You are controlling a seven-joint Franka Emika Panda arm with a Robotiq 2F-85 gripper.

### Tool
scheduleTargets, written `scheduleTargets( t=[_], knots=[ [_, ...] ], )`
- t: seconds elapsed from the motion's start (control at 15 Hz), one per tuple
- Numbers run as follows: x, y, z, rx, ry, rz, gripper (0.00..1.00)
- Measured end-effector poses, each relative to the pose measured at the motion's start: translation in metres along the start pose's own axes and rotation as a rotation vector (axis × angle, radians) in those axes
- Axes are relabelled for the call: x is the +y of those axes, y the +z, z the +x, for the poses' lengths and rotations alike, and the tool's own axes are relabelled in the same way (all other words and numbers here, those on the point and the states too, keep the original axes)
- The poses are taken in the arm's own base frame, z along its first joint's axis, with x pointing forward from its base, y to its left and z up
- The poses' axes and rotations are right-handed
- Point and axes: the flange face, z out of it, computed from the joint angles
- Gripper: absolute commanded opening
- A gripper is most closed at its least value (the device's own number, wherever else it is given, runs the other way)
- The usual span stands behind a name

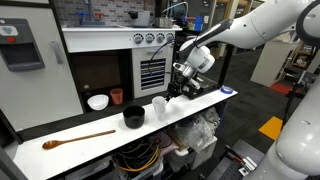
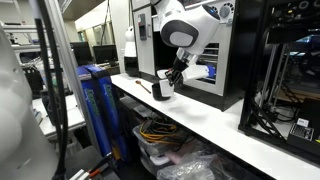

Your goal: Pour the contents of the white mug into the black bowl

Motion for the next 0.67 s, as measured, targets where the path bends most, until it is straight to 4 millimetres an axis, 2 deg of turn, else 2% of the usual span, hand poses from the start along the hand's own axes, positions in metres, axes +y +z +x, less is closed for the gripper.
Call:
scheduleTargets(
  t=[0.27, 0.67],
  knots=[
    [-0.008, -0.027, 0.038, -0.102, -0.053, -0.019, 0.02],
    [-0.018, -0.038, 0.103, -0.247, -0.156, -0.06, 0.02]
  ],
)
